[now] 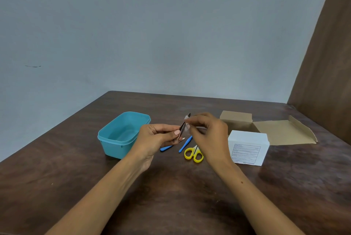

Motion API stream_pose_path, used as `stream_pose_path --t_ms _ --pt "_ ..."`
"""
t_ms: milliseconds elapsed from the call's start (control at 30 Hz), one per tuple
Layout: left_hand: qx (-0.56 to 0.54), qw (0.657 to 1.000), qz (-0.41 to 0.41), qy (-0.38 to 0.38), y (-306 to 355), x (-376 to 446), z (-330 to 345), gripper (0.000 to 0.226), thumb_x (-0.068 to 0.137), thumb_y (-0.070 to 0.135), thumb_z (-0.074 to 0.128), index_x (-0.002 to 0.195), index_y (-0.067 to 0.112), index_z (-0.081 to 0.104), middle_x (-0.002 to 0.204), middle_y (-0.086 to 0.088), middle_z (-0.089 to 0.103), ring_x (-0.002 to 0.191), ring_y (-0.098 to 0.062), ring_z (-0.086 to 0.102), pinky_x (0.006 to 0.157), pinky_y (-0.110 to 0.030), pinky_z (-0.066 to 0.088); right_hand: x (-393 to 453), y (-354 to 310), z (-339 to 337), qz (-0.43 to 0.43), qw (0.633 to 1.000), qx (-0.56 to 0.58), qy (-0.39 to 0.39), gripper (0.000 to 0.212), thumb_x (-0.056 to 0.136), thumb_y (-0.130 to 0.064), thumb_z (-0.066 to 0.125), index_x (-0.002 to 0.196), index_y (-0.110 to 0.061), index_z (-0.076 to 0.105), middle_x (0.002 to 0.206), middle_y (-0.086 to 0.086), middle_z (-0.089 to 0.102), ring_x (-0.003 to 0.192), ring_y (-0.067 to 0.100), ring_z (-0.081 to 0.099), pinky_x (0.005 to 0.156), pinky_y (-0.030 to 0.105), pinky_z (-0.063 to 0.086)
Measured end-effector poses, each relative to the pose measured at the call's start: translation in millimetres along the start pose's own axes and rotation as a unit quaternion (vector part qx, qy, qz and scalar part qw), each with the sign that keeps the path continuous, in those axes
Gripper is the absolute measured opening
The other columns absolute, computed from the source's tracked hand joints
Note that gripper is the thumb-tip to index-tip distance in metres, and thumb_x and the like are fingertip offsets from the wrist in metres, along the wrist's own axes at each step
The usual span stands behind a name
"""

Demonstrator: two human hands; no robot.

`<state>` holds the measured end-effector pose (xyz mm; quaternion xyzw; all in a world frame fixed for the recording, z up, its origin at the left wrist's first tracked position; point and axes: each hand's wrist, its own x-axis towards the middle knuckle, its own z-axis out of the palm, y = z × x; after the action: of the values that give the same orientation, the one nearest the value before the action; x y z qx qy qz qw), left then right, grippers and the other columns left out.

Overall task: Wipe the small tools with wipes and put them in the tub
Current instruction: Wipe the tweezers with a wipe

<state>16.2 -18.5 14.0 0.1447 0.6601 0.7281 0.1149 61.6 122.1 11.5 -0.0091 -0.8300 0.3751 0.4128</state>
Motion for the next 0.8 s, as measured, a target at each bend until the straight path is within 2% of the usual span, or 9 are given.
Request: stream_pose_path --t_ms 133,233,333,400,533,667,800 --pt "-0.003 1.0 0.013 0.013 -0.3 -0.6 -2.0 0.019 0.079 -0.006 0.066 0.091 0.006 0.074 0.085 -0.01 0.076 0.078 -0.018 0.073 0.07 -0.023 0.059 -2.9 -5.0 3.7 -0.026 0.999 -0.004 -0.042 0.014 0.077 -0.004 0.071 0.085 -0.014 0.076 0.088 0.0 0.071 0.073 0.006 0.064 0.07 0.013 0.053" --pt "0.021 1.0 0.02 0.011 -0.1 -1.0 -0.4 0.019 0.078 -0.006 0.068 0.091 0.007 0.075 0.084 -0.01 0.076 0.076 -0.017 0.073 0.07 -0.023 0.059 0.2 -1.0 1.5 -0.029 0.999 -0.027 -0.003 0.015 0.078 -0.002 0.07 0.087 -0.013 0.076 0.091 0.0 0.069 0.074 0.004 0.062 0.069 0.007 0.05" --pt "0.036 0.999 0.016 0.003 -0.6 -1.0 1.5 0.02 0.078 -0.004 0.068 0.091 0.01 0.075 0.083 -0.007 0.076 0.076 -0.016 0.073 0.069 -0.022 0.058 4.1 2.8 -2.2 -0.008 0.999 -0.008 0.031 0.016 0.08 0.001 0.068 0.089 -0.011 0.075 0.093 0.0 0.068 0.079 0.008 0.063 0.073 0.01 0.051" --pt "0.035 0.999 0.014 0.001 0.0 -0.9 2.0 0.02 0.078 -0.004 0.068 0.091 0.01 0.075 0.082 -0.006 0.076 0.076 -0.015 0.073 0.069 -0.022 0.058 3.6 2.1 -2.4 0.008 0.999 0.009 0.042 0.017 0.08 0.001 0.068 0.09 -0.011 0.074 0.091 -0.003 0.066 0.078 0.006 0.062 0.073 0.007 0.049" --pt "0.023 1.0 0.008 0.011 1.7 -1.4 2.9 0.021 0.079 -0.006 0.066 0.084 0.012 0.075 0.075 -0.002 0.076 0.069 -0.012 0.072 0.066 -0.021 0.058 4.1 0.1 -3.7 0.099 0.988 0.114 0.038 0.019 0.08 -0.001 0.069 0.091 -0.016 0.072 0.089 -0.004 0.069 0.081 0.002 0.066 0.075 0.009 0.051" --pt "0.011 1.0 0.02 0.02 1.7 -2.2 3.6 0.021 0.08 -0.007 0.064 0.084 0.011 0.074 0.071 -0.002 0.075 0.067 -0.011 0.072 0.063 -0.019 0.058 2.8 -4.6 -4.3 0.19 0.959 0.209 -0.016 0.021 0.077 -0.004 0.073 0.081 -0.024 0.073 0.082 -0.009 0.072 0.081 0.005 0.069 0.072 0.016 0.054" --pt "0.075 0.989 0.113 0.05 -1.7 -1.8 1.8 0.02 0.08 -0.003 0.067 0.088 0.013 0.075 0.078 -0.003 0.076 0.07 -0.012 0.072 0.063 -0.019 0.056 -1.8 -9.5 -2.6 0.243 0.934 0.252 -0.072 0.015 0.076 -0.002 0.072 0.083 -0.015 0.075 0.086 0.002 0.074 0.084 0.014 0.07 0.077 0.025 0.056"
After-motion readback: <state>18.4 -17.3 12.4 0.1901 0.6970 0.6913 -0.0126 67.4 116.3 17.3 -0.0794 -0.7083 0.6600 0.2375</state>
